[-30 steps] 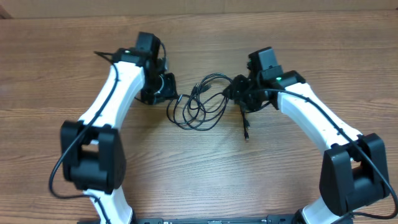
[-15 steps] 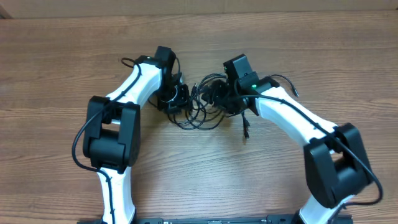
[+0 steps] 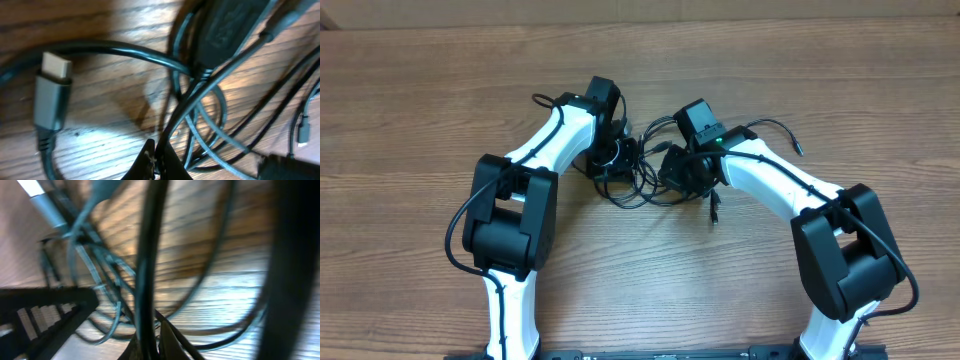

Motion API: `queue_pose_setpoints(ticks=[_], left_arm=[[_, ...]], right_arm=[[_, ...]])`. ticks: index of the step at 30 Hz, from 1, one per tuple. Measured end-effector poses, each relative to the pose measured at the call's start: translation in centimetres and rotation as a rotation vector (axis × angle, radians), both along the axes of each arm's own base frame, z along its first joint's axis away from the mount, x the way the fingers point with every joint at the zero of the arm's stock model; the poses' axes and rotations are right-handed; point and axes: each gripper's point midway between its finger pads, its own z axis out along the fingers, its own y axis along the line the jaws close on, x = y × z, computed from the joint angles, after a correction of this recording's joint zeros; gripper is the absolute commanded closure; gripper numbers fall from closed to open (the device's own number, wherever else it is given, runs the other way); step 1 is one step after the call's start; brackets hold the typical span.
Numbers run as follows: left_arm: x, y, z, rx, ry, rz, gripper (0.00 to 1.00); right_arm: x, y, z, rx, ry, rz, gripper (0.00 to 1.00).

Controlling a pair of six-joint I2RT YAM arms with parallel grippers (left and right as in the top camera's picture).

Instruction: Untangle cables

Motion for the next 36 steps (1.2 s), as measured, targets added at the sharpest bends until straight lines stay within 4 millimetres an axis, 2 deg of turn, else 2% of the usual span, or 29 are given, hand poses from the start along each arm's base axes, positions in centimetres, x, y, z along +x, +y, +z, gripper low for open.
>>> queue_pose_setpoints(ticks=[4,8,11,12,14,18,20,23,26,27,30,31,33,34,36], left_arm=[[-0.6,1.6,-0.4,0.07,0.029,0.01,0.96],[0.1,4.0,0.2,0.109,0.014,0.055,0.96],[1.3,5.9,2.9,0.104,-0.051,0.108,0.96],[1.7,6.6,4.6,0.098,-0.089,0.127,0.96],[2.1,7.8,7.7,0.088,-0.153,0.161,0.96],[1.8,10.3,12.1,0.077,-0.23,0.22,0.96],[1.6,12.0,13.3,0.085,-0.248,0.26,0.96],[1.3,14.8,13.7,0.112,-0.236,0.326,0.96],[1.1,16.7,13.5,0.13,-0.219,0.371,0.96],[1.0,17.5,13.5,0.137,-0.216,0.39,0.96],[1.0,18.0,13.4,0.153,-0.217,0.398,0.96],[1.0,18.1,13.4,0.162,-0.218,0.399,0.96],[1.0,18.3,13.3,0.178,-0.216,0.398,0.96],[0.9,18.7,13.2,0.202,-0.215,0.401,0.96],[0.8,19.7,13.1,0.24,-0.217,0.413,0.96]], right_arm=[[-0.2,-1.6,-0.5,-0.059,0.018,-0.026,0.96],[0.4,-4.2,-0.8,-0.085,0.043,-0.078,0.96],[0.8,-6.4,-0.9,-0.101,0.066,-0.122,0.96],[0.9,-7.2,-1.0,-0.107,0.074,-0.136,0.96],[1.0,-8.1,-1.0,-0.112,0.085,-0.156,0.96],[1.2,-8.7,-1.0,-0.112,0.076,-0.134,0.96],[1.0,-8.7,-0.8,-0.116,0.074,-0.093,0.96],[1.4,-8.3,0.8,-0.104,0.039,-0.029,0.96],[3.3,-7.7,5.2,-0.081,-0.069,0.027,0.96],[4.9,-7.3,10.0,-0.063,-0.194,0.052,0.96],[5.7,-8.0,16.5,-0.091,-0.337,0.066,0.96],[6.0,-8.4,18.7,-0.109,-0.393,0.062,0.96],[6.2,-9.6,22.0,-0.16,-0.475,0.04,0.96],[6.3,-10.7,23.7,-0.212,-0.526,0.013,0.96],[6.6,-13.1,25.9,-0.31,-0.593,-0.05,0.96]])
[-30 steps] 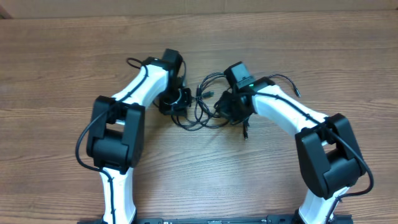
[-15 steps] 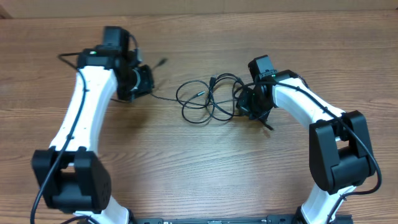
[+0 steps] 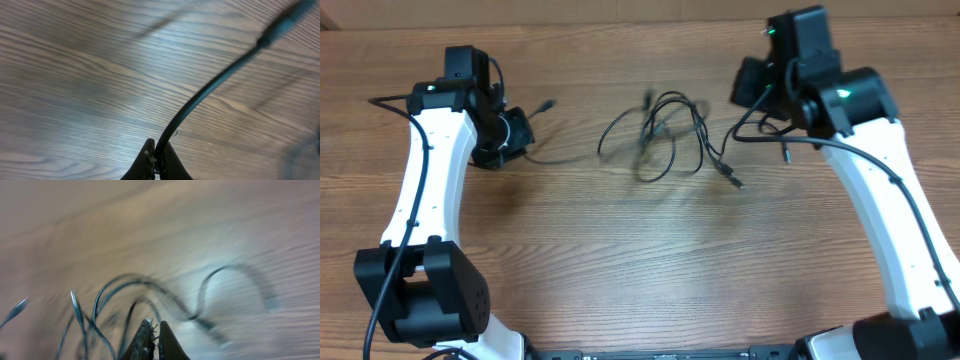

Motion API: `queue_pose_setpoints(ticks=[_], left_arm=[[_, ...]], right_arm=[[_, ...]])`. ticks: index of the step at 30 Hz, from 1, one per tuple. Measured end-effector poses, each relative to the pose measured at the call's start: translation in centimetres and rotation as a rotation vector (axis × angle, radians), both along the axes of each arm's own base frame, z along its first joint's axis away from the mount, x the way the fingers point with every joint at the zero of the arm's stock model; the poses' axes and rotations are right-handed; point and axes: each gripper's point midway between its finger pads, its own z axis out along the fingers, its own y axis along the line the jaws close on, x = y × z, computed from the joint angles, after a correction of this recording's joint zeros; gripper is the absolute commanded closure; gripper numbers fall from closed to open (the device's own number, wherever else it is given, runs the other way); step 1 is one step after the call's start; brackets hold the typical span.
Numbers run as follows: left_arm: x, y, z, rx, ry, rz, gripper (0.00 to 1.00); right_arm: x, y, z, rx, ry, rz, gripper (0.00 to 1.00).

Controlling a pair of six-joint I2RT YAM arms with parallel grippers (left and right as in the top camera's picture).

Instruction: Untangle cables

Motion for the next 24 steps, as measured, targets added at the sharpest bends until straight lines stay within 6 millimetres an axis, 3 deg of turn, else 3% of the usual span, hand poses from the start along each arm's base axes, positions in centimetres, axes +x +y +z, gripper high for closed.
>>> queue_pose_setpoints(ticks=[5,8,9,11,12,14,18,24], left_arm=[[-0.5,3.8,-0.2,0.078,0.018,0.085,0.96],[-0.6,6.3,-0.1,0.054,0.005,0.16,0.96],[-0.4,6.6,0.0,0.015,-0.01,0.167,0.96],[-0.2,6.7,0.3,-0.052,-0.035,0.167,0.93],[0.0,6.3,0.4,-0.08,-0.046,0.155,0.76],[0.4,4.7,0.8,-0.142,-0.067,0.098,0.52],[0.7,0.9,1.1,-0.192,-0.078,-0.029,0.48],[0.3,-6.9,1.1,-0.183,-0.083,-0.321,0.4]], right_arm=[[0.6,-5.0,2.5,-0.122,-0.096,-0.168,0.96],[0.8,-7.2,2.7,-0.137,-0.102,-0.227,0.96],[0.7,-7.6,2.6,-0.127,-0.096,-0.228,0.94],[0.7,-7.5,2.4,-0.103,-0.081,-0.19,0.8],[0.6,-6.8,2.1,-0.083,-0.065,-0.151,0.72],[0.0,-5.5,1.6,-0.055,-0.033,-0.076,0.61],[-0.9,-4.3,0.9,-0.027,0.014,-0.01,0.55],[-1.4,-3.9,0.4,-0.015,0.043,0.021,0.5]])
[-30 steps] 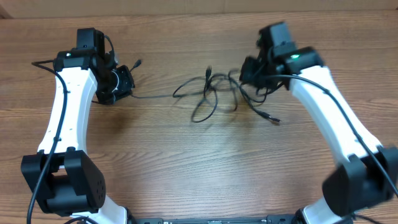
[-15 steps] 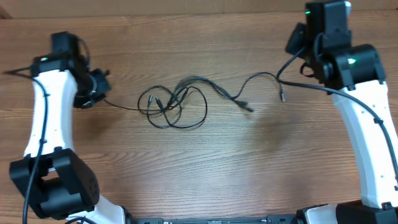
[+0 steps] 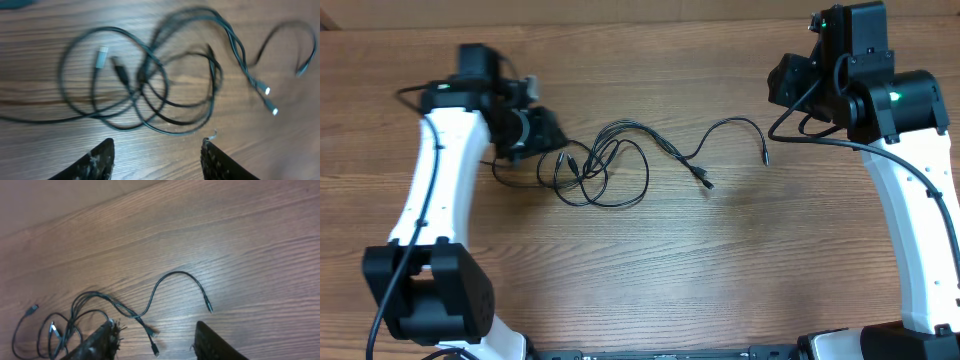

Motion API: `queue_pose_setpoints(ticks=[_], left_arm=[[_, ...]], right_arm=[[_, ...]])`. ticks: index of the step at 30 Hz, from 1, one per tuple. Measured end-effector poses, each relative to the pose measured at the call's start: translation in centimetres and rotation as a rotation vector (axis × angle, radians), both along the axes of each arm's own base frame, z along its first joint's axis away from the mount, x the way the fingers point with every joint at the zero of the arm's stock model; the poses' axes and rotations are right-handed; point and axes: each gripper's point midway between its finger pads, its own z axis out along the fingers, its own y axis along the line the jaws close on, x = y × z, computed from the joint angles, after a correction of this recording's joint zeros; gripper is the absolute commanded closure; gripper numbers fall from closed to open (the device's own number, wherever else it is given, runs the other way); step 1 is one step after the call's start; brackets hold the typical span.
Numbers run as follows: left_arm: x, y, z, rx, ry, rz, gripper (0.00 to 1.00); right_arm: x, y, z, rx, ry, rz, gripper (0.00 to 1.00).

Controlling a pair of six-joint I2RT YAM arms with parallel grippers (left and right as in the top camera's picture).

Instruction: Untangle cables

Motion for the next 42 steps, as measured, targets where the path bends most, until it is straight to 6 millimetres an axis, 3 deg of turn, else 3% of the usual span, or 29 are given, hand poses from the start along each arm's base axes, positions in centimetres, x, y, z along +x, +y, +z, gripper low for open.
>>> queue_pose_setpoints(ticks=[6,10,13,15,16,18,22,24,27,31,34,37,39,42], left_arm=[[-0.8,-5.1,-1.1,0.078,-0.023,-0.208,0.33],[-0.5,-8.3,-3.8,0.128,-0.025,-0.33,0.33],[-0.3,-9.1,-5.4,0.173,-0.018,-0.369,0.37],[0.1,-9.8,-7.7,0.239,-0.008,-0.402,0.47],[0.1,-10.0,-8.8,0.272,0.005,-0.416,0.71],[-0.1,-10.1,-10.2,0.307,0.03,-0.429,0.96],[-0.6,-9.5,-11.2,0.354,0.072,-0.428,0.96],[-0.7,-9.5,-9.4,0.35,0.096,-0.417,0.96],[2.0,-11.4,-3.2,0.273,-0.013,-0.394,0.96],[5.2,-13.7,9.7,0.095,-0.321,-0.37,0.96],[4.5,-13.9,18.7,-0.018,-0.524,-0.368,0.96],[2.4,-13.6,25.2,-0.091,-0.67,-0.363,0.96],[1.2,-13.6,27.2,-0.123,-0.71,-0.369,0.96],[1.0,-14.0,27.0,-0.154,-0.688,-0.367,0.96]], right_arm=[[-0.1,0.0,-0.1,0.001,0.007,0.004,0.48],[-0.2,0.1,-0.1,0.005,0.01,0.007,0.48],[-0.3,0.1,-0.2,0.005,0.014,0.008,0.48],[-0.4,0.1,-0.3,0.005,0.019,0.008,0.48],[-0.4,0.1,-0.3,0.004,0.02,0.007,0.48],[-0.5,0.1,-0.3,0.005,0.023,0.007,0.48],[-0.6,0.1,-0.4,0.004,0.029,0.007,0.48],[-0.6,0.1,-0.4,0.003,0.03,0.008,0.48],[-0.6,0.1,-0.5,0.003,0.031,0.008,0.48],[-0.6,0.2,-0.4,0.007,0.03,0.011,0.47],[-0.7,0.7,-0.4,0.03,0.033,0.029,0.47],[-0.7,1.8,-0.2,0.071,0.031,0.079,0.47],[-0.9,3.1,0.1,0.118,0.027,0.146,0.47],[-1.5,5.9,0.9,0.207,0.006,0.31,0.47]])
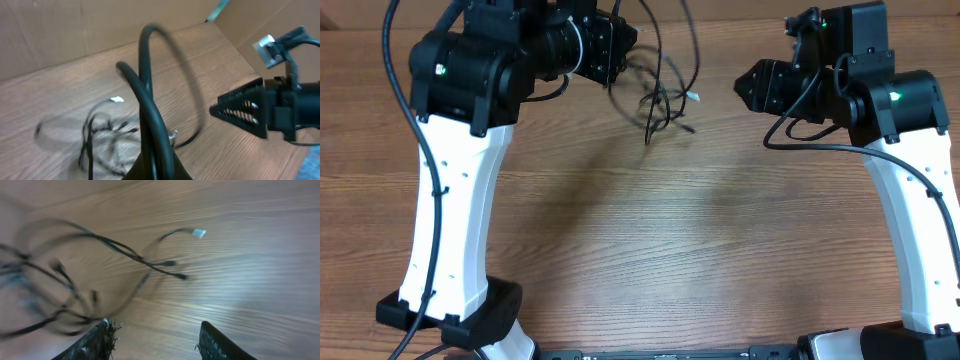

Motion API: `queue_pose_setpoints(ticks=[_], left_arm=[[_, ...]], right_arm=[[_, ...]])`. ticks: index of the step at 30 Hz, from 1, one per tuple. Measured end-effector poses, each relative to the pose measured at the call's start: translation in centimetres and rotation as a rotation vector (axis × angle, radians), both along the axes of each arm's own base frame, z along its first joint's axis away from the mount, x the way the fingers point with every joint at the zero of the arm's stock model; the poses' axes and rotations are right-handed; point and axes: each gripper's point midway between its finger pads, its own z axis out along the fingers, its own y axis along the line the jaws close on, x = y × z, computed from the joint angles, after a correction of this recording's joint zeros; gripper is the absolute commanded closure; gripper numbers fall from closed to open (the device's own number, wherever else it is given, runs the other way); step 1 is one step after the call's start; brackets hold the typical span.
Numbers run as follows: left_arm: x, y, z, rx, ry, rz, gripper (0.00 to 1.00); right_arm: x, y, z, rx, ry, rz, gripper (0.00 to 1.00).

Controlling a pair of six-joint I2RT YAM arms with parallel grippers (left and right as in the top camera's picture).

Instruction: Untangle cables

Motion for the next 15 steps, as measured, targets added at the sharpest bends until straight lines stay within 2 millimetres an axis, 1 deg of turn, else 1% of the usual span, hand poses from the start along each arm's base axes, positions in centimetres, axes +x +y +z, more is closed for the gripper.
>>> queue_pose_setpoints(ticks=[3,4,6,9,13,15], left_arm=[[0.4,-0.3,-0.7,-0.004,0.021,-0.006,0.96],[0.5,-0.4,-0.9,-0.005,0.026,-0.009,0.96],[0.5,-0.5,-1.0,-0.009,0.032,-0.009,0.96],[0.7,-0.6,-0.6,-0.028,0.029,-0.005,0.96],[1.0,-1.0,0.1,-0.064,0.017,-0.003,0.96],[1.0,-1.2,0.5,-0.082,0.011,-0.013,0.96]], right_arm=[[-0.8,1.7,0.5,0.048,-0.013,0.109,0.46],[-1.0,2.3,0.7,0.061,-0.018,0.142,0.43],[-1.5,3.2,0.9,0.078,-0.022,0.187,0.4],[-2.5,4.7,0.9,0.085,-0.023,0.26,0.38],[-3.5,6.6,0.1,0.084,-0.013,0.335,0.38],[-3.8,7.6,-0.8,0.082,0.004,0.368,0.38]])
